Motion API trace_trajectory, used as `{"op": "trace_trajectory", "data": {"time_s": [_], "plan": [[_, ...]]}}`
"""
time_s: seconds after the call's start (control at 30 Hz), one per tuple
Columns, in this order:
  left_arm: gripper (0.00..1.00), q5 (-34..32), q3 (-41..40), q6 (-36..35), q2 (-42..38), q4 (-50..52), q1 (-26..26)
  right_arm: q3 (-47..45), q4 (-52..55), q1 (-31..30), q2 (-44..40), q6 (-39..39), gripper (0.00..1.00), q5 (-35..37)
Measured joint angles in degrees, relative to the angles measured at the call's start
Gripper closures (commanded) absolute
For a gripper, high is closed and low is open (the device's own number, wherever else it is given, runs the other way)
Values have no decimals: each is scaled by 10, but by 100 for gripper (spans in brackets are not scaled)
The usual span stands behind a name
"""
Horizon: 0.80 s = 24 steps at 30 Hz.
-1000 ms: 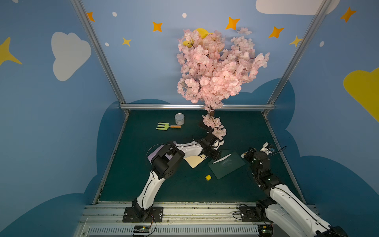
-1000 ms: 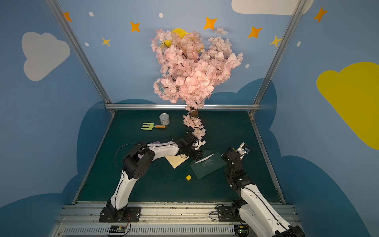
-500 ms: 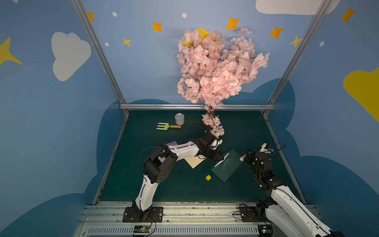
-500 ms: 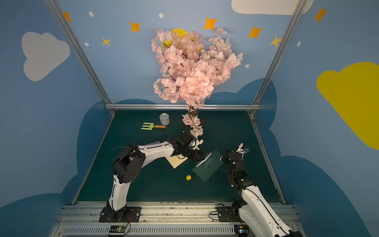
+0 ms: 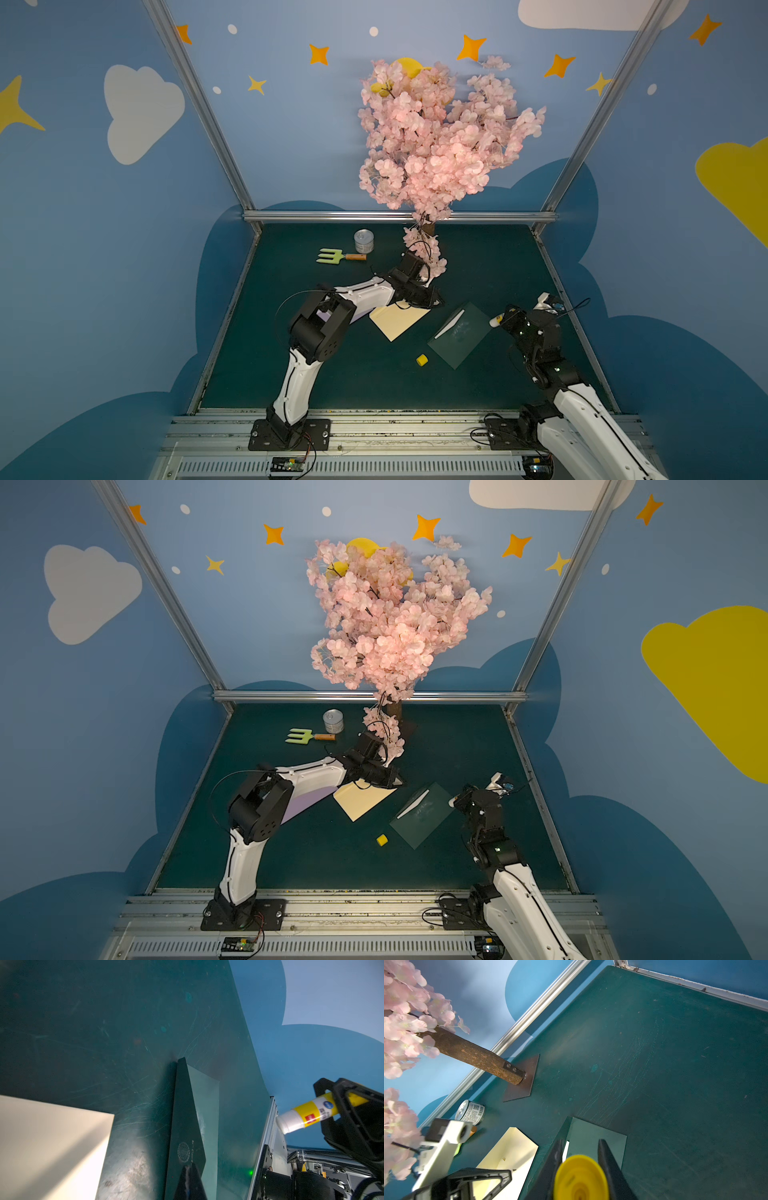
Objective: Seal the envelope with a glue stick
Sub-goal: Seal the envelope at the center of the board.
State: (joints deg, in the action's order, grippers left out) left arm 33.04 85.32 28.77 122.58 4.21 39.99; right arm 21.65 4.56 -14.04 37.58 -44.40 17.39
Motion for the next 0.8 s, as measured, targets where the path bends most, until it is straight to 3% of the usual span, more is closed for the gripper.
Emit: {"op": "trace_trajectory", "data": {"time_s": [0.07,0.17,0.33,0.37,0.43,0.53,0.8], "plan": [[97,2,4,0,9,0,10,0,3,2,-9,-2,100,-2],[89,1,4,-2,12,2,25,0,6,5,-15,-3,100,-9],[92,-18,2,-14,12,5,47,0,9,9,-16,-9,100,-21],[90,-23,0,-16,12,5,50,0,9,10,-16,-10,100,-23],[76,-38,-5,-28,12,5,59,-1,9,11,-16,-13,100,-26],[74,-56,-21,-35,12,2,68,-2,9,14,-16,-18,100,-32],[81,-92,-45,-55,13,0,74,-7,9,24,-18,-23,100,-46]]}}
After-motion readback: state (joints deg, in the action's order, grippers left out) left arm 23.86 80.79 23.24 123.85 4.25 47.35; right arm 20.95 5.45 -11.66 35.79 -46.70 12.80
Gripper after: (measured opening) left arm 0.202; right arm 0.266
